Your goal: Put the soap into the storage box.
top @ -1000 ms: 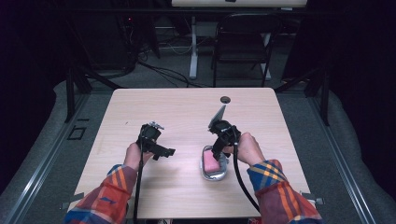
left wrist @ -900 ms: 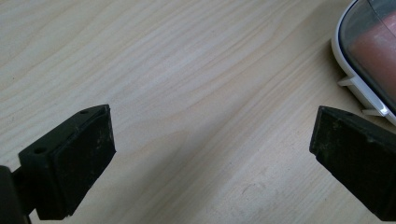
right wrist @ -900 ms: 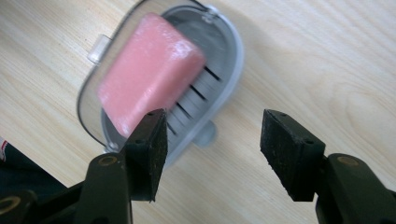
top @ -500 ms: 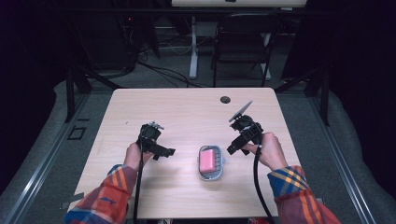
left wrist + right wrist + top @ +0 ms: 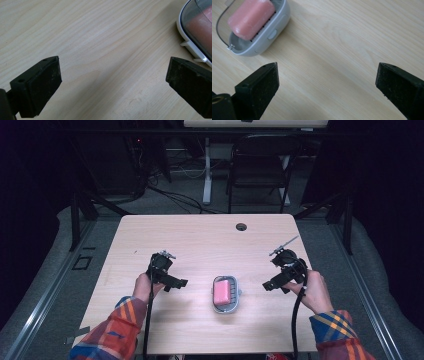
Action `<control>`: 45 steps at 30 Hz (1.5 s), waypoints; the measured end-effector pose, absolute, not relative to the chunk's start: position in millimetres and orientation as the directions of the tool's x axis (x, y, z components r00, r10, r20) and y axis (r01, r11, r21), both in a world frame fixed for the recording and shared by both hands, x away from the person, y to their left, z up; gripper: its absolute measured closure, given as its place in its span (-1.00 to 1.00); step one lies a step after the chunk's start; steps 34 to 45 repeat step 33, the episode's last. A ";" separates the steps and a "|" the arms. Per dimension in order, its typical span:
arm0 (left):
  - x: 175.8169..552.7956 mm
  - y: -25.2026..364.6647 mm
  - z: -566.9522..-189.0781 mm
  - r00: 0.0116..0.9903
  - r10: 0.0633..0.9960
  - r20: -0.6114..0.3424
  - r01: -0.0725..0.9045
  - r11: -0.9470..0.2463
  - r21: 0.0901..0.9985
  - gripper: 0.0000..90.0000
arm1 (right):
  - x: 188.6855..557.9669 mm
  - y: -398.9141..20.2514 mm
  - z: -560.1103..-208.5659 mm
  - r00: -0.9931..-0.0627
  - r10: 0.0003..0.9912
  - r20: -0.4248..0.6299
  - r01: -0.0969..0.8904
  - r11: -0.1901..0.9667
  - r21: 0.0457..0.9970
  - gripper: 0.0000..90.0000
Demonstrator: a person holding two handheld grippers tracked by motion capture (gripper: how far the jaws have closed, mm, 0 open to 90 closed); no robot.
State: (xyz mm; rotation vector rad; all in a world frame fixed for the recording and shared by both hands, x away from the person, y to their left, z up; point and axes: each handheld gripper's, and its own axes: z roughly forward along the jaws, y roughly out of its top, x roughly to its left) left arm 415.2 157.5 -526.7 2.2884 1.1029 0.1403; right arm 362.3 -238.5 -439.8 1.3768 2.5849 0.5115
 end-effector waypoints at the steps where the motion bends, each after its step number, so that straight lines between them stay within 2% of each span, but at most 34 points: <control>1: 415.2 157.4 -526.8 0.652 0.743 -0.153 0.682 -0.485 0.548 -1.00 | 357.9 -246.6 -441.5 -0.555 0.832 0.009 0.769 0.509 0.387 -0.92; 9: 414.7 157.1 -527.1 0.653 0.743 -0.148 0.680 -0.489 0.547 -1.00 | 344.1 -270.0 -451.1 -0.537 0.843 0.000 0.767 0.489 0.415 -1.00; 26: 415.2 156.5 -528.3 0.658 0.738 -0.148 0.678 -0.496 0.543 -1.00 | 308.0 -309.8 -496.9 -0.512 0.859 0.003 0.762 0.453 0.463 -1.00; 32: 415.6 156.7 -528.3 0.665 0.733 -0.144 0.673 -0.504 0.541 -1.00 | 307.4 -308.7 -506.3 -0.536 0.844 -0.026 0.759 0.495 0.423 -1.00; 45: 415.7 156.9 -528.3 0.665 0.733 -0.144 0.673 -0.504 0.541 -1.00 | 307.7 -308.1 -506.5 -0.541 0.841 -0.023 0.755 0.497 0.427 -1.00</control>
